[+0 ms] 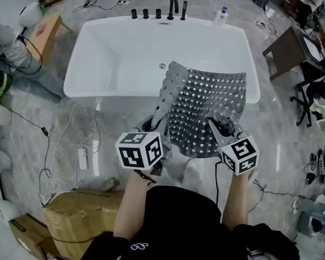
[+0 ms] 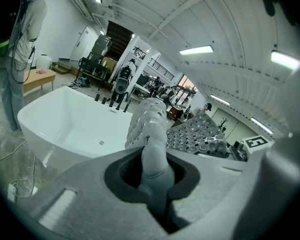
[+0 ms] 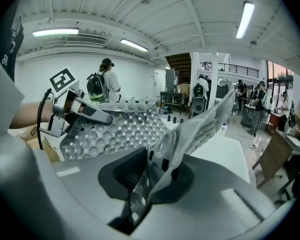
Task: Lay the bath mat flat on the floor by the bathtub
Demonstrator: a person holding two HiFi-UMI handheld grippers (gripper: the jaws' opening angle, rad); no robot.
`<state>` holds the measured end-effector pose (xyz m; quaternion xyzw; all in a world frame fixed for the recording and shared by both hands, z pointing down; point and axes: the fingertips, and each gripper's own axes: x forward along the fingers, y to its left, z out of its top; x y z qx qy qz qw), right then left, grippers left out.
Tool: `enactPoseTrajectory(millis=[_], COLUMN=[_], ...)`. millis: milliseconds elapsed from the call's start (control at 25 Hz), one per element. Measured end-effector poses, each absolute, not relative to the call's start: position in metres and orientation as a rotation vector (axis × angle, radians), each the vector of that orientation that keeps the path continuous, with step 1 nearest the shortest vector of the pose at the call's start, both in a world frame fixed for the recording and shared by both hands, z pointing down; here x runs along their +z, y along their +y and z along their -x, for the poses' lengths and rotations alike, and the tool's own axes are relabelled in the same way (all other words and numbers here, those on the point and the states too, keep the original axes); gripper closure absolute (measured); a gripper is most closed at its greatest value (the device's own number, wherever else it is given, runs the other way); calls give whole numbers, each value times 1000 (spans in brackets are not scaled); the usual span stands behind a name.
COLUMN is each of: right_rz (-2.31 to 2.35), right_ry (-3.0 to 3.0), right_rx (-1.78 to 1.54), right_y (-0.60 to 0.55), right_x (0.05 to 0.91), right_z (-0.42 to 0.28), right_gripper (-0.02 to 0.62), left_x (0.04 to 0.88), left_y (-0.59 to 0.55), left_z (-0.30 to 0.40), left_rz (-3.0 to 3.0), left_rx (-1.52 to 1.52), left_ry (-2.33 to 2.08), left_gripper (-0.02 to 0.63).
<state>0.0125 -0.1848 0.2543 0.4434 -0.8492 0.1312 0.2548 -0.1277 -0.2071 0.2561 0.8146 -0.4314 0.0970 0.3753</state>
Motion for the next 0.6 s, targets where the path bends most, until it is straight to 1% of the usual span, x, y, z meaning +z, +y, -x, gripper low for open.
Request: enactPoseTrajectory(millis=[360, 600], right_rz=[-1162, -1138], right_ry=[-2274, -2152], right_rx=[472, 553], right_y=[-149, -124], right_x=[316, 373], right_z=[-50, -56], right_gripper=[558, 560], left_x=[306, 360], left_y=[-174, -157], left_z=[85, 71], left_rz=[-2052, -2009], left_rx=[392, 473], left_ry=[-1082, -1005], left_gripper=[577, 577])
